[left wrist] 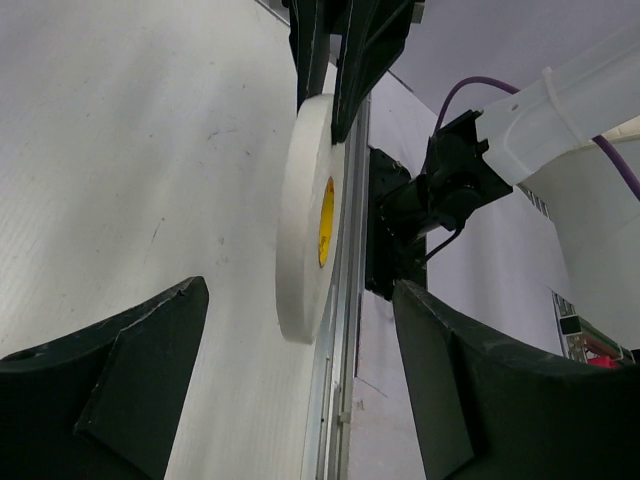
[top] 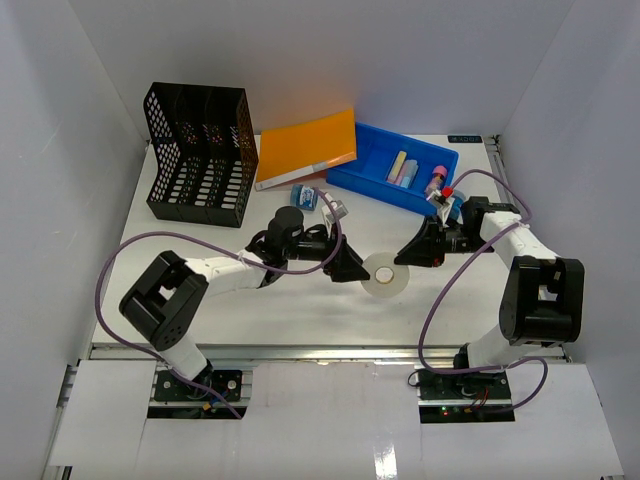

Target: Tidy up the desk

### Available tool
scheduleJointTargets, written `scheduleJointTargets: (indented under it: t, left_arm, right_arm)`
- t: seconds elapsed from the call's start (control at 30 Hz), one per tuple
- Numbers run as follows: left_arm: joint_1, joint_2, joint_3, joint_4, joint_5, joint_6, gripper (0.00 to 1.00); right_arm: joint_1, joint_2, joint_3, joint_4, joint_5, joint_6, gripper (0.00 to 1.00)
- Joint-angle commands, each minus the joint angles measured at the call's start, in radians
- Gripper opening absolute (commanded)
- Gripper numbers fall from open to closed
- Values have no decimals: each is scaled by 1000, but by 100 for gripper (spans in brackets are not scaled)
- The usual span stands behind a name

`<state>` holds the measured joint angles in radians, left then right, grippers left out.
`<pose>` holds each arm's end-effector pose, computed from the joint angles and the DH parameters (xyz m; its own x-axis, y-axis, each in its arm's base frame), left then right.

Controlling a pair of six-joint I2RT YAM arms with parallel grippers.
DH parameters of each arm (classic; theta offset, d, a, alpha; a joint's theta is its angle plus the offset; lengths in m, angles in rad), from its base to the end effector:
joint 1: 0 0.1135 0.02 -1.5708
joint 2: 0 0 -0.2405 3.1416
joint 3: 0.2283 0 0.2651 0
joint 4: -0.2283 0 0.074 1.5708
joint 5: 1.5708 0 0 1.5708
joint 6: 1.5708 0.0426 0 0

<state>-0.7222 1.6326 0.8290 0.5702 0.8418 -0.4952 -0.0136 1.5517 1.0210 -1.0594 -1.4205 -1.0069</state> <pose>0.2468 -0.2598 0.1856 -0.6207 0.1249 -0.7740 0.7840 0.0904 -0.6141 0.2675 0.0385 0.1946 -0.5522 -0.1190 -0.8252 -0.8337 0.0914 0.5447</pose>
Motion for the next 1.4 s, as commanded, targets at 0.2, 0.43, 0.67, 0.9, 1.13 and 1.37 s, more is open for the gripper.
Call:
scheduleJointTargets:
  t: [0.2, 0.43, 0.67, 0.9, 1.13, 1.37]
  left_arm:
    - [-29, 66, 111, -13, 46, 4, 53]
    - [-29, 54, 140, -59, 52, 16, 9]
    - [-29, 19, 194, -309, -13, 153, 0]
    - [-14, -32, 228, -520, -82, 285, 0]
    - [73, 9, 382, -691, -237, 331, 0]
    - [101, 243, 804, -792, -501, 309, 0]
  right_arm:
    - [12, 4, 40, -77, -45, -94, 8]
    - [12, 1, 48, -113, -33, -135, 31]
    - [8, -59, 55, -151, 6, -192, 74]
    - [-19, -135, 33, -16, 59, -40, 83]
    - [-36, -402, -166, 617, 385, 494, 86]
    - [-86, -622, -254, 791, 601, 661, 88]
